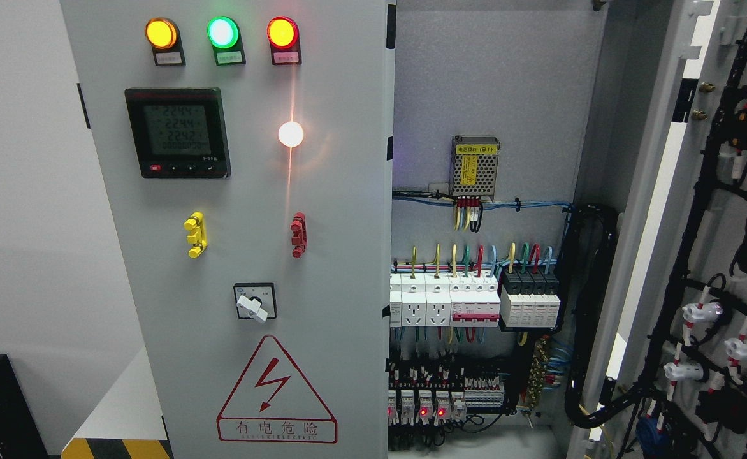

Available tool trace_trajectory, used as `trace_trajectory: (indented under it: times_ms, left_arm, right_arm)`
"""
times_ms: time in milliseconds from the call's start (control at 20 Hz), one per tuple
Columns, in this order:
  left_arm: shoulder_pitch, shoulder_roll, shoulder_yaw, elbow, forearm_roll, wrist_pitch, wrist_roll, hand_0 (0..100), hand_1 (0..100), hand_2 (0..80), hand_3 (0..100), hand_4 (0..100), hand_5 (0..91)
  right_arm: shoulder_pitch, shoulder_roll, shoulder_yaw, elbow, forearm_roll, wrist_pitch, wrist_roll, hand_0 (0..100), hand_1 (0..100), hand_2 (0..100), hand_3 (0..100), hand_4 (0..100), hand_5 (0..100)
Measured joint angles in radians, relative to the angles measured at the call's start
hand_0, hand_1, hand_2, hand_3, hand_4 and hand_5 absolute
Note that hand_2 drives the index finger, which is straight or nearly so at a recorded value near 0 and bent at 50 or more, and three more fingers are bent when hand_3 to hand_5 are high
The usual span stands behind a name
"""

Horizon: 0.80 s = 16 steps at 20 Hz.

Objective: Open door with both hands

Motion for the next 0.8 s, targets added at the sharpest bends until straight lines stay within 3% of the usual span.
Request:
trace_trajectory:
  times_ms: [401,801]
  left_arm:
    - [0.028,-0.053,0.173,0.058,-0.089,-0.004,0.01,0,0,0.0,0,0,0.0]
    - [0.034,-0.09,0.275,0.096,-0.112,-0.002,0.082,0,0,0.0,0,0,0.0]
  right_arm:
    - [0.0,0.0,0.0,-0.012,0.0,0.0,0.0,0,0,0,0,0,0]
    - [0.003,0.0,-0.003,-0.021,0.0,0.0,0.0,0,0,0,0,0,0]
